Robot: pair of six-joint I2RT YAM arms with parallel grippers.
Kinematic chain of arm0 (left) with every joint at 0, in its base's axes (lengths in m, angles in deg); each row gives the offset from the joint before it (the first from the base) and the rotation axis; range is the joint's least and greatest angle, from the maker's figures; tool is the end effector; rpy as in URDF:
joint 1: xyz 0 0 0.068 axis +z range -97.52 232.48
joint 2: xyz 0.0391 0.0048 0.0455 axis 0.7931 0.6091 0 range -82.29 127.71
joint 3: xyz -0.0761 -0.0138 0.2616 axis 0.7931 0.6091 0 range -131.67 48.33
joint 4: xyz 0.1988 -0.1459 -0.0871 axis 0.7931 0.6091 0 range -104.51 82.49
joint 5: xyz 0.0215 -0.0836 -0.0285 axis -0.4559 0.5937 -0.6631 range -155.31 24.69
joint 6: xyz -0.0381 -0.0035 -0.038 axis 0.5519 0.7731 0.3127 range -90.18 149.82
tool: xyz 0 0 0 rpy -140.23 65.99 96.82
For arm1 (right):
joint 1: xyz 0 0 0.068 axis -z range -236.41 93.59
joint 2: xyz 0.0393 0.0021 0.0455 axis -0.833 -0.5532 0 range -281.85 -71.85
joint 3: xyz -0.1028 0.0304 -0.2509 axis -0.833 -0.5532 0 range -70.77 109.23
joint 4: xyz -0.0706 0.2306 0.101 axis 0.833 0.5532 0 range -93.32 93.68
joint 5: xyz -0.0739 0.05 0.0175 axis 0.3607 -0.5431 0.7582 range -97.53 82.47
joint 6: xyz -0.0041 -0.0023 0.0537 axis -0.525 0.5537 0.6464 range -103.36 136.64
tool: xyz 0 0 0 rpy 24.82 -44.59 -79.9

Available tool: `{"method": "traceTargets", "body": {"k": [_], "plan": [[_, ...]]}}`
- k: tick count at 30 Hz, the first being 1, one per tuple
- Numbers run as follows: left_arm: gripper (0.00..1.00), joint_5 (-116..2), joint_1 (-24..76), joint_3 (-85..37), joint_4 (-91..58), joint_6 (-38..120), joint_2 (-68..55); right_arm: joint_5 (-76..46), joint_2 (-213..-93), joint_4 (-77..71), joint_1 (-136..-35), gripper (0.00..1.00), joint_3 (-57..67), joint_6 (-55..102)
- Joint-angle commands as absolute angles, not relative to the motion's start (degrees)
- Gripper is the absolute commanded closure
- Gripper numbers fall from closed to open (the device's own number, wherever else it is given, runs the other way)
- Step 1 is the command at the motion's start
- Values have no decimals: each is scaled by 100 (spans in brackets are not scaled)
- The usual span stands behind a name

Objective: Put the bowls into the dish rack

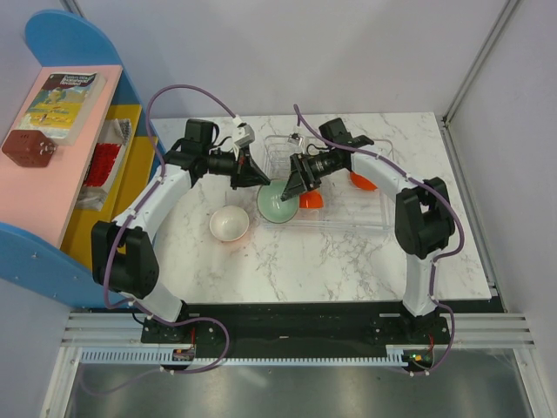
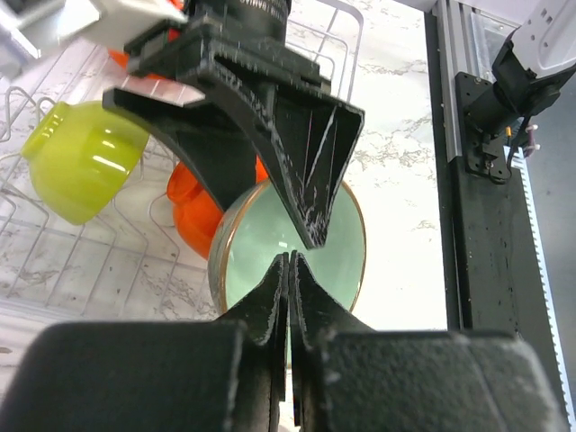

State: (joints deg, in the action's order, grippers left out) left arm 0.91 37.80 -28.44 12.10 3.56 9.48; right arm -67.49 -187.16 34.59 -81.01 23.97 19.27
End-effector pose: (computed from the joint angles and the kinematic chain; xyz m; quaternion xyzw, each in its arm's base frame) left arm 0.3270 -0.1192 0.3133 0.4769 0.6375 -0.4610 0.3919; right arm 0.3794 0.2075 0.2441 -0.2921 0.7925 0.5228 0.1155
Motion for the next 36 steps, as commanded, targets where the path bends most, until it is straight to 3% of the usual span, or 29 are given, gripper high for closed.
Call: {"method": "traceTargets", "body": {"k": [1, 3, 4, 8, 12, 21, 29, 36], "plan": [[98, 149, 3850, -2717, 1247, 293, 719, -6958, -18312, 3114, -8049, 100, 2494, 2112], [93, 70, 3850, -2673, 1274, 249, 771, -6967, -18356, 3096, -8049, 100, 2520, 2147], [79, 35, 3850, -2664, 1282, 240, 806, -6967, -18356, 3096, -8049, 100, 2520, 2147], [52, -220, 3842, -2594, 1309, 126, 991, -6923, -18321, 3087, -8049, 100, 2582, 2173], [36, -247, 3824, -2576, 1309, 117, 1132, -6941, -18286, 3087, -8049, 100, 2600, 2164], [28, -704, 3780, -2559, 1239, 73, 1176, -6941, -18233, 3096, -8049, 100, 2573, 2138], [33, -194, 3780, -2357, 1195, 20, 587, -6941, -18216, 3087, -8049, 100, 2538, 2129], [32, -852, 3798, -2058, 573, 266, -72, -6949, -18216, 3096, -8049, 100, 2512, 2094]]}}
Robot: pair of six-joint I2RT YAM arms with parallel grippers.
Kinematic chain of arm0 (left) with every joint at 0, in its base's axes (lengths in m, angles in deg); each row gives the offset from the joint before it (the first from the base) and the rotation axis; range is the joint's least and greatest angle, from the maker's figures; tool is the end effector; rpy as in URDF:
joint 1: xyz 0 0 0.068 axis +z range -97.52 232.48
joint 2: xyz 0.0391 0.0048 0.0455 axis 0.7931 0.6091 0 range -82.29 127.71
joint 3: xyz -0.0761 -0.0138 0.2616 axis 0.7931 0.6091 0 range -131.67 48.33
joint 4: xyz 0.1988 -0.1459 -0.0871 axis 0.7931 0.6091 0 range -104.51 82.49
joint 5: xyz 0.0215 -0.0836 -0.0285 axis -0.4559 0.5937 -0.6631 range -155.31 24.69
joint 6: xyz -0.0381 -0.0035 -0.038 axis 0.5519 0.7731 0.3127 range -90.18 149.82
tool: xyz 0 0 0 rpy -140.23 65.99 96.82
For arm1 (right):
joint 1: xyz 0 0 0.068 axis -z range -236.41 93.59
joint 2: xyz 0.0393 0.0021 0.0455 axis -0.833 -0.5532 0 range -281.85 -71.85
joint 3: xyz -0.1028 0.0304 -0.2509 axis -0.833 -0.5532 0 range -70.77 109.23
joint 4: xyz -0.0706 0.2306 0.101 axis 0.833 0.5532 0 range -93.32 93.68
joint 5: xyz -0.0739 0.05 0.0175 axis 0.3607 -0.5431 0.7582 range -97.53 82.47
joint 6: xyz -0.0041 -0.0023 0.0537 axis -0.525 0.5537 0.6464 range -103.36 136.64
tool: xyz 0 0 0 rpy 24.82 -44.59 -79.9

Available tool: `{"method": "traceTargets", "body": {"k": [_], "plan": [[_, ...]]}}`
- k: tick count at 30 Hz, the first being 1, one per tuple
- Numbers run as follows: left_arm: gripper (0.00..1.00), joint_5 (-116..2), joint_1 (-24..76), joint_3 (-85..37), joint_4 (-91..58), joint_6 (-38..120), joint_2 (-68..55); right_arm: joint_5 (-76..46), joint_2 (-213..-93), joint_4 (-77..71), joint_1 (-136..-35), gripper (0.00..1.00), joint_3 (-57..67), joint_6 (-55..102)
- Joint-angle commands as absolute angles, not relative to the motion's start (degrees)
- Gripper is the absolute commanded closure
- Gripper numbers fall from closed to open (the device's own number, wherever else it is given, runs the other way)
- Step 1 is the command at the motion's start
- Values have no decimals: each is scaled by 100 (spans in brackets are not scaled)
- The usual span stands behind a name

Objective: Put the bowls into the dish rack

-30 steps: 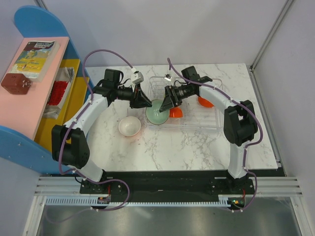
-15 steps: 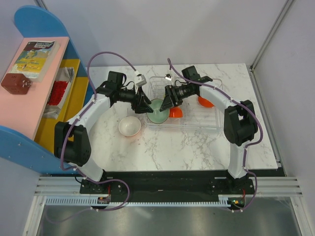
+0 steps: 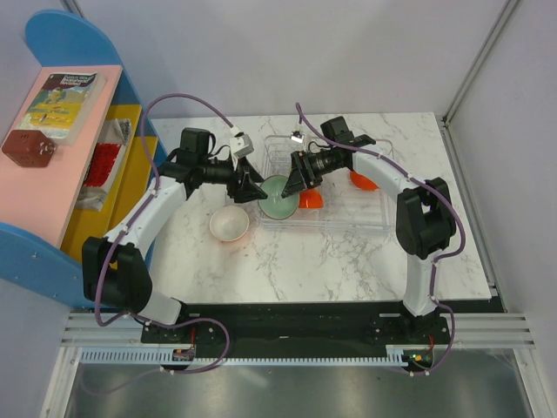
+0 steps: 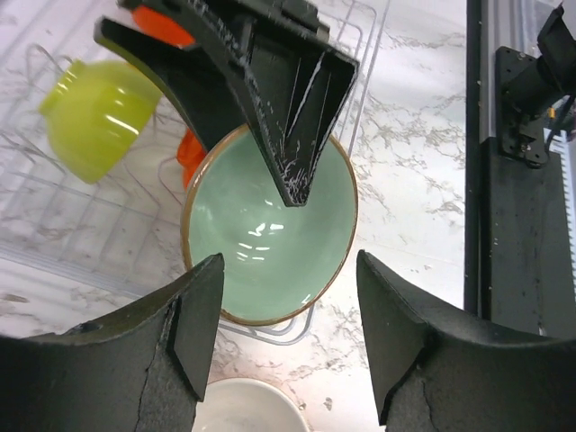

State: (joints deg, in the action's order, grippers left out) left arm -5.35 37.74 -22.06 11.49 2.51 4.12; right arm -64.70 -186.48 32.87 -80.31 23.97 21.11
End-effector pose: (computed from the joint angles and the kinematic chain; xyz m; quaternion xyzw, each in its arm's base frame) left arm 0.3054 -0.1121 0.3056 0.4735 0.6658 -0.4152 0.4001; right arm 0.3837 0.2027 0.2493 -0.2793 0.8043 0.5065 0.1362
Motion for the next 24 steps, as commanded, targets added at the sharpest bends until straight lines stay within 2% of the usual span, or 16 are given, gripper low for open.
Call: {"method": "traceTargets", "body": {"k": [1, 5, 11, 22, 24], "plan": [[32, -1053, 3789, -1988, 501, 293, -81, -6949, -18207, 3096, -8049, 100, 2512, 2094], [32, -1661, 3771, -2040, 395, 372, 199, -6967, -18189, 3096, -8058, 100, 2520, 2094], [25, -2444, 3675, -2005, 87, 285, 735, -6984, -18119, 3105, -8058, 100, 2503, 2077], [25, -2260, 3508, -2084, 87, 258, 1061, -6949, -18084, 3105, -8067, 100, 2520, 2059], [31, -2067, 3490, -2075, 140, 267, 1070, -6949, -18093, 3105, -8076, 100, 2520, 2068]]}}
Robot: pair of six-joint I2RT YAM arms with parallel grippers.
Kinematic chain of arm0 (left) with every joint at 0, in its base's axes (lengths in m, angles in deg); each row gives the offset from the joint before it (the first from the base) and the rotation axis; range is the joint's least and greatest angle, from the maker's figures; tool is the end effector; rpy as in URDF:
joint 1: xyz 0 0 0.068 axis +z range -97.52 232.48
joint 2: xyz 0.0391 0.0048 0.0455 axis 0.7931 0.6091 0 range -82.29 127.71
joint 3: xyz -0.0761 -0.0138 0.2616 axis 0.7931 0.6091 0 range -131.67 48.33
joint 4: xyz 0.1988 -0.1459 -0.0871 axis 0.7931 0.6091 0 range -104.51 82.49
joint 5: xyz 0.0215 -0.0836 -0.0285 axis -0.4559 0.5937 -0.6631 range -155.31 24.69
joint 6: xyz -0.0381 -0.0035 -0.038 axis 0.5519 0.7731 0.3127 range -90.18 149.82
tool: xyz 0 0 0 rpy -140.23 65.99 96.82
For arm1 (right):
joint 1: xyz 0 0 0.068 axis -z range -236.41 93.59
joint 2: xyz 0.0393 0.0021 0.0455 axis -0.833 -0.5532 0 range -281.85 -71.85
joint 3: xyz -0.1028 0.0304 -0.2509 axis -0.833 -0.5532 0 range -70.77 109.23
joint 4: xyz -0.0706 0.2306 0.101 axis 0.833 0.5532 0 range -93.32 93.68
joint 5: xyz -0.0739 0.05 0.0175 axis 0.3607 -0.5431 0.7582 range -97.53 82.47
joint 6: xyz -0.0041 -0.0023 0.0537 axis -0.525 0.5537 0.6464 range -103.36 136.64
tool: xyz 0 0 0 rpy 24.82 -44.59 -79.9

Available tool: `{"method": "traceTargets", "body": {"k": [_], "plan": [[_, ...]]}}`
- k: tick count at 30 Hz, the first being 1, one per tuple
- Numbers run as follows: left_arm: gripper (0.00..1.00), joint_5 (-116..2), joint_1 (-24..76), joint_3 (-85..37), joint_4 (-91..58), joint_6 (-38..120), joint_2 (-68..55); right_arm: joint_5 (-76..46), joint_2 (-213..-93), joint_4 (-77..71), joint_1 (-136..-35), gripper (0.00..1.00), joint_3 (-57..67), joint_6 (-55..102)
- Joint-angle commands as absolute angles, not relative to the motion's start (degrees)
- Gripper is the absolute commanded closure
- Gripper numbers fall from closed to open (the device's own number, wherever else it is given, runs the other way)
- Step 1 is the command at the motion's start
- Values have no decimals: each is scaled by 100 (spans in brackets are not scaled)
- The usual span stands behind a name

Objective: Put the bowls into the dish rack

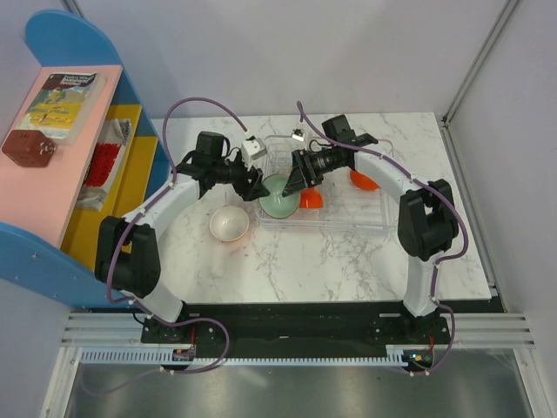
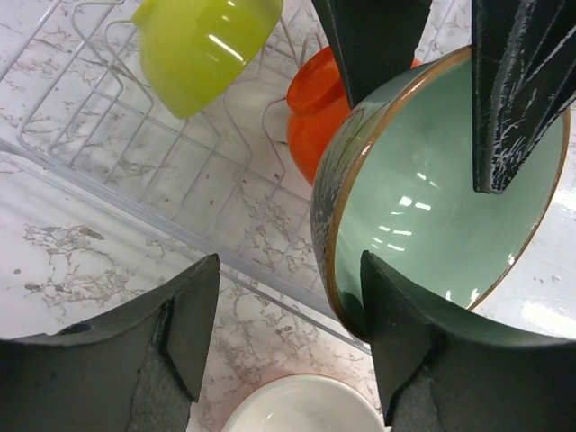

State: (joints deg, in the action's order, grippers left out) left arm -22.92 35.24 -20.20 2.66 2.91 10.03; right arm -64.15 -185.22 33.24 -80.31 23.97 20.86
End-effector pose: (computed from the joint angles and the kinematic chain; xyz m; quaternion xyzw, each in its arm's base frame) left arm 0.3319 -0.1280 0.2676 0.4578 0.7297 -0.2951 0.4133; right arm 0.3807 0.2011 0.2577 -0.2833 0.8035 0.5030 0.1456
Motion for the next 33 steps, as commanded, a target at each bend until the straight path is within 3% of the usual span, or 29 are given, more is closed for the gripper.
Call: {"method": "traceTargets", "body": {"k": [1, 4, 5, 10, 18, 20, 21, 26, 30, 32, 33], "plan": [[35, -2023, 3490, -2067, 157, 267, 1061, -6949, -18101, 3105, -8076, 100, 2529, 2068], [58, -1926, 3455, -2066, 201, 275, 1035, -6949, -18101, 3105, -8084, 100, 2529, 2059], [72, -1908, 3437, -2075, 219, 267, 1035, -6941, -18101, 3105, -8084, 100, 2538, 2059], [96, -1759, 3367, -2119, 359, 302, 1009, -6923, -18101, 3105, -8084, 100, 2538, 2042], [98, -1610, 3288, -2075, 474, 240, 895, -7159, -18242, 3096, -8084, 99, 2696, 2138], [98, -1574, 3279, -2049, 474, 232, 868, -7221, -18277, 3096, -8093, 90, 2749, 2173], [98, -1548, 3270, -2040, 483, 240, 851, -7230, -18295, 3096, -8093, 78, 2749, 2191], [98, -1513, 3270, -2040, 491, 249, 833, -7362, -18356, 3087, -8093, 54, 2758, 2200], [98, -1451, 3270, -2049, 500, 258, 859, -7511, -18356, 3061, -8093, 26, 2705, 2165], [98, -1434, 3270, -2058, 500, 258, 886, -7591, -18339, 3035, -8084, 20, 2653, 2094], [98, -1416, 3270, -2066, 509, 267, 894, -7608, -18287, 3026, -8084, 10, 2556, 2068]]}}
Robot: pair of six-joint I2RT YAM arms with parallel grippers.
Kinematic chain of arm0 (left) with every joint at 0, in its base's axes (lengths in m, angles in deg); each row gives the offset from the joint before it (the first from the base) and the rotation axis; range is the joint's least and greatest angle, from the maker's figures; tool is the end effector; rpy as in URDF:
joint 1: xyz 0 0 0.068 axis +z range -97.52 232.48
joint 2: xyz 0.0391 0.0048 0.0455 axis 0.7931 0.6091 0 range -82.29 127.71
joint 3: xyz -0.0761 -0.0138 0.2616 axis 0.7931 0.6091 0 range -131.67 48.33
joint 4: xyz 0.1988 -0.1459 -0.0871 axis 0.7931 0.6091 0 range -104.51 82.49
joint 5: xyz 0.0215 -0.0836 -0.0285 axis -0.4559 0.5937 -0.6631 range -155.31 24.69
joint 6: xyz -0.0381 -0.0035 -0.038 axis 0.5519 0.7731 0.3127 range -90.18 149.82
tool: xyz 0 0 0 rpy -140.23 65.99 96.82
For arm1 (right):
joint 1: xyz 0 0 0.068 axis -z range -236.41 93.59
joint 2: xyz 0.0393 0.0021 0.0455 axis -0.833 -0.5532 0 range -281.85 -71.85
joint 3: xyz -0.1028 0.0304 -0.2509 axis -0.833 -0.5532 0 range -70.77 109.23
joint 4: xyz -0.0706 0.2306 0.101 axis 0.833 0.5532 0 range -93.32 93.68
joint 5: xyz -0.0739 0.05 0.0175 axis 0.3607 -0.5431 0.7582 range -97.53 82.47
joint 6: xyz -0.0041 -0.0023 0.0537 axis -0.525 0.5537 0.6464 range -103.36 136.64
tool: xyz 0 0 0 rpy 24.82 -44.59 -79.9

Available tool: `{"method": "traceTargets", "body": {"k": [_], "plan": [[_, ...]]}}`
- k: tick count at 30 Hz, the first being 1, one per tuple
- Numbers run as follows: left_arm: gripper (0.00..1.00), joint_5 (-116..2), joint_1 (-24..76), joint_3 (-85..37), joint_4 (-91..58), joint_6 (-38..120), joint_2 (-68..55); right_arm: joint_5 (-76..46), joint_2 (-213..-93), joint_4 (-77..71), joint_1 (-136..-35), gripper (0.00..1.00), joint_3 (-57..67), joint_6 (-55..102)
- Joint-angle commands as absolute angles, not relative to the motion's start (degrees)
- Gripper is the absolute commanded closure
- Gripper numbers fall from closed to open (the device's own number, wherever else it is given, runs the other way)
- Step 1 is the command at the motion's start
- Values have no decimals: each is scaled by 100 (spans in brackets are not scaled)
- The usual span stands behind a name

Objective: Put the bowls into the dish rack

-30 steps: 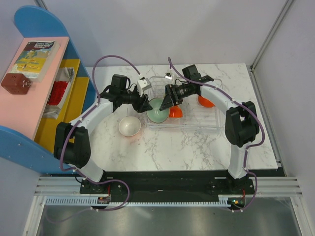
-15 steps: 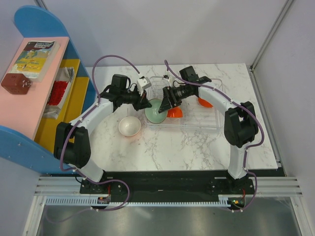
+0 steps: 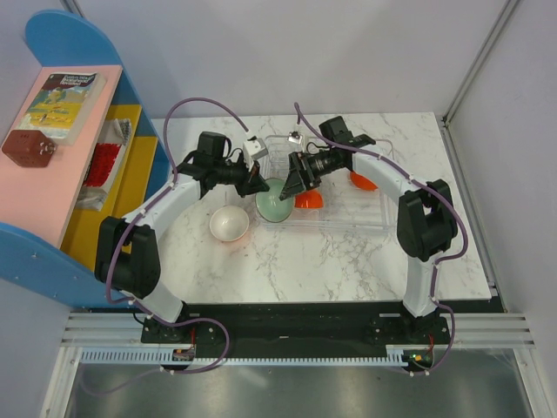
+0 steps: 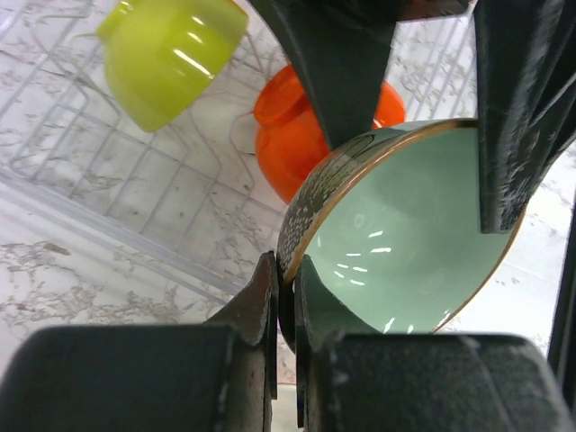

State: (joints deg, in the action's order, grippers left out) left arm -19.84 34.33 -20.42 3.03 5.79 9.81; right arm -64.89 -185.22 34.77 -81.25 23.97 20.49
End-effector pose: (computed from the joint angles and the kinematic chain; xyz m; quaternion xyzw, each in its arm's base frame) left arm 0.3279 -0.1341 0.2705 0.4517 0.7249 -0.3313 0.4009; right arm 0.3752 0.2066 0.2567 -0.2882 0.8015 0.5077 0.1295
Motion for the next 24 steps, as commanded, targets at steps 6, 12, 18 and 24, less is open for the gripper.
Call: {"method": "traceTargets", "body": {"k": [6, 12, 18, 24], "plan": [[98, -1275, 3297, -2084, 518, 223, 842, -7723, -18172, 2718, -8006, 2, 2196, 2235], [98, -1257, 3305, -2137, 535, 188, 754, -7635, -18225, 2507, -7962, 2, 2081, 2709], [98, -1205, 3525, -2383, 579, 249, 798, -7564, -18128, 1858, -7830, 2, 1914, 3464], [98, -1275, 3586, -2497, 562, 266, 762, -7459, -18093, 1330, -7610, 2, 1712, 3921]]}}
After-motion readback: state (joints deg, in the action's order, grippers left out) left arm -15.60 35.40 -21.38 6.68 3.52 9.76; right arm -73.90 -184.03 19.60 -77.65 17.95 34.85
